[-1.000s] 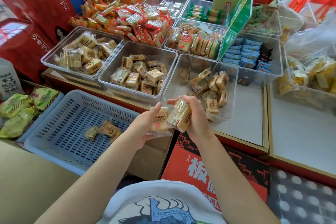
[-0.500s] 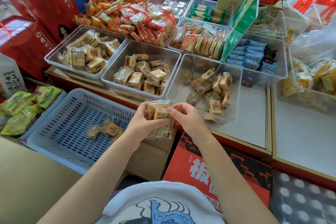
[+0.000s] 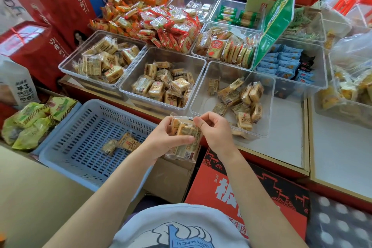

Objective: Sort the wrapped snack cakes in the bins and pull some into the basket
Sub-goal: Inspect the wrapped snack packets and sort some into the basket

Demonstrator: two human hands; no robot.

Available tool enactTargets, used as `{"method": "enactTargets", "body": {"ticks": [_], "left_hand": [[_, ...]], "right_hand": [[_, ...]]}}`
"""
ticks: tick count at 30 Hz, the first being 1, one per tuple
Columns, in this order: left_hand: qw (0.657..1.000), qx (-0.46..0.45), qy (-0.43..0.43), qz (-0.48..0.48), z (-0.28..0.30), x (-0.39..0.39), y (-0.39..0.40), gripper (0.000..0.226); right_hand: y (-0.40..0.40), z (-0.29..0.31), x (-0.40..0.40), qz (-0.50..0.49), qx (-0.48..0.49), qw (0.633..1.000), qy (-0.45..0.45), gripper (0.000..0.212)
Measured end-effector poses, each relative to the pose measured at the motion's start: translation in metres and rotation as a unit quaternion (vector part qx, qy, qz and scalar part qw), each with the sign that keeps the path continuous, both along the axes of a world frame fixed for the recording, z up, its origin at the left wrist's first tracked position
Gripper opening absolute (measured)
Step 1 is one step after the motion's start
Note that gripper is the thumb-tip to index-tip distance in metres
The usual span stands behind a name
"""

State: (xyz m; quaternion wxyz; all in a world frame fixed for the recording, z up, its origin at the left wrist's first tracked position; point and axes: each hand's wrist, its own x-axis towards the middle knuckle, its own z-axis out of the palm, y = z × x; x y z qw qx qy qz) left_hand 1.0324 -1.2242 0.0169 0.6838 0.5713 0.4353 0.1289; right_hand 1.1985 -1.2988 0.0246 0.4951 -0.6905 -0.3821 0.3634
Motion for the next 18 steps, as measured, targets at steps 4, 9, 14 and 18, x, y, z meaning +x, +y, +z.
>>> {"method": "enactTargets", "body": {"ticks": [4, 9, 14, 18], "left_hand": [[0.995, -0.014, 0.054, -0.077, 0.002, -0.002, 0.0, 0.09], [0.996, -0.02, 0.074, -0.038, -0.003, -0.001, -0.004, 0.091], [0.983, -0.097, -0.009, 0.153, -0.002, 0.002, 0.002, 0.058], [0.983, -0.079, -0.041, 0.162, 0.004, 0.004, 0.002, 0.052]], "right_hand": [[0.001, -0.002, 0.001, -0.002, 0.011, 1.0, 0.002, 0.021], [0.0, -0.002, 0.004, -0.037, 0.01, 0.998, 0.044, 0.013], [-0.001, -0.001, 0.007, 0.05, -0.095, 0.992, 0.07, 0.035], [-0.001, -0.001, -0.001, 0.056, -0.067, 0.99, 0.114, 0.029]]}}
